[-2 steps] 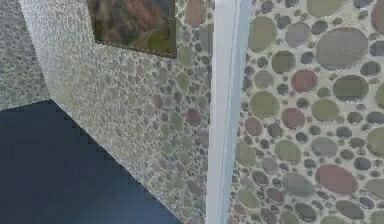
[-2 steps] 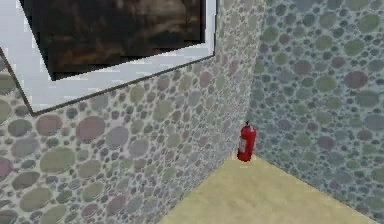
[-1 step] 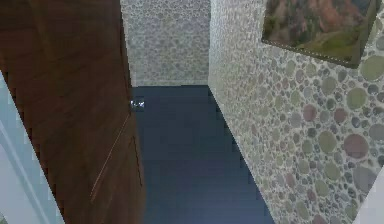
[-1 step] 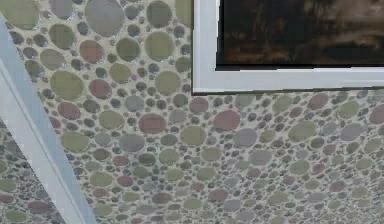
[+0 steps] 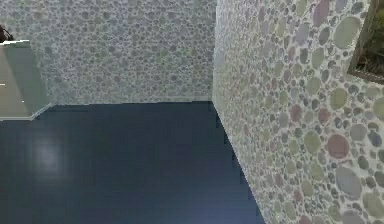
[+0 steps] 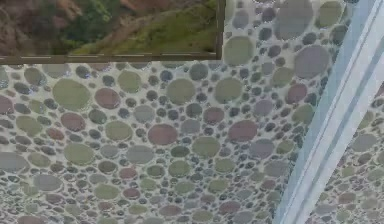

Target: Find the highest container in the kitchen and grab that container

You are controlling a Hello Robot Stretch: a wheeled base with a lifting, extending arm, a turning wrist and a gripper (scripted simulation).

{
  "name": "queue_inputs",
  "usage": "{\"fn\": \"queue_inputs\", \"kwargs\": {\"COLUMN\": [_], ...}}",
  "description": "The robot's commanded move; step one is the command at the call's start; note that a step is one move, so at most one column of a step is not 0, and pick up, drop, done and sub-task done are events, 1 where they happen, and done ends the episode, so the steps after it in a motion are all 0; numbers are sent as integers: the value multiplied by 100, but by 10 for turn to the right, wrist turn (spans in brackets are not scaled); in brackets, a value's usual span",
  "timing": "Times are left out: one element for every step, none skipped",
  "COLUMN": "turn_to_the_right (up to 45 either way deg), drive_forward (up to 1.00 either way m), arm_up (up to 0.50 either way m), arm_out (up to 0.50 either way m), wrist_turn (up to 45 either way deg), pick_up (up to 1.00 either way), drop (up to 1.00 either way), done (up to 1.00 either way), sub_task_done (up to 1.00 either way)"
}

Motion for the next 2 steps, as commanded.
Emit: {"fn": "queue_inputs", "kwargs": {"turn_to_the_right": [-300,0], "drive_forward": [0,10], "arm_up": [0,0], "arm_out": [0,0], "wrist_turn": [0,0], "pick_up": [0,0], "drop": [0,0], "done": [0,0], "sub_task_done": [0,0]}}
